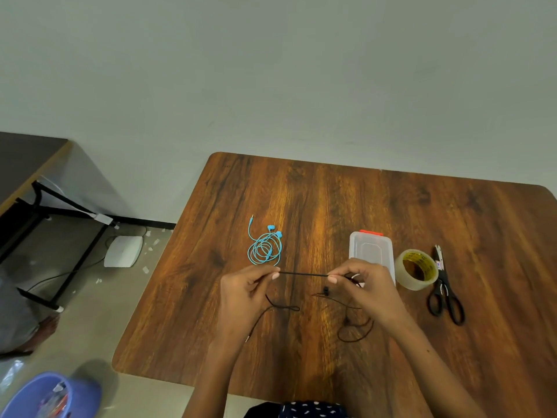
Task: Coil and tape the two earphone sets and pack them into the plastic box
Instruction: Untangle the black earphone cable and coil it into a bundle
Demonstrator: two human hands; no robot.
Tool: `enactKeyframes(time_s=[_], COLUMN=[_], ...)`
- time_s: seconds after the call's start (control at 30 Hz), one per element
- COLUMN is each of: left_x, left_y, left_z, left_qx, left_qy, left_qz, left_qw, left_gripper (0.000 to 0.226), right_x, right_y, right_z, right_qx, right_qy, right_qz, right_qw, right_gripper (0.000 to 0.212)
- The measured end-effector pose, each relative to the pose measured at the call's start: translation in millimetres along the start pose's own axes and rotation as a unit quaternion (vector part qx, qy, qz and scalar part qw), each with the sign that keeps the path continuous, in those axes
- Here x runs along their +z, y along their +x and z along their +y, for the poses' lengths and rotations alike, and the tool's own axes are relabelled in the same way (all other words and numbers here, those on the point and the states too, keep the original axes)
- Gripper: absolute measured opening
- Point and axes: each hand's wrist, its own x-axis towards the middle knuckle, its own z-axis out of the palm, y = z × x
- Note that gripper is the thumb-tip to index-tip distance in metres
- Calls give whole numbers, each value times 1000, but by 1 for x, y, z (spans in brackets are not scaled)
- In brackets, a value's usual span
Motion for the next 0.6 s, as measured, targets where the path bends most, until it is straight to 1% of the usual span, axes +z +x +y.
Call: enactKeyframes(time_s=[0.17,0.3,0.37,0.47,0.53,0.6], left_x=[-2,-5,-7,-6,-1,7], left_y=[-2,-3,-3,-2,-2,-3], left_z=[0,-5,-7,-8,-5,1], left_qx=[-13,-19,-7,9,21,51], left_qy=[-2,22,55,94,69,38], left_qz=[10,-8,-19,-23,-25,-46], left_qw=[1000,1000,998,995,997,997], left_gripper=[14,15,21,38,41,34], right_x=[8,14,17,20,23,26], right_y=[2,2,2,4,5,5], right_z=[-2,-6,-8,-12,-14,-18], right_qx=[6,6,-6,-21,-31,-40], right_qy=[-12,-31,-44,-67,-76,-78], right_qz=[23,31,27,17,11,5], right_qw=[1000,999,999,997,997,996], right_gripper=[4,2,3,4,3,4])
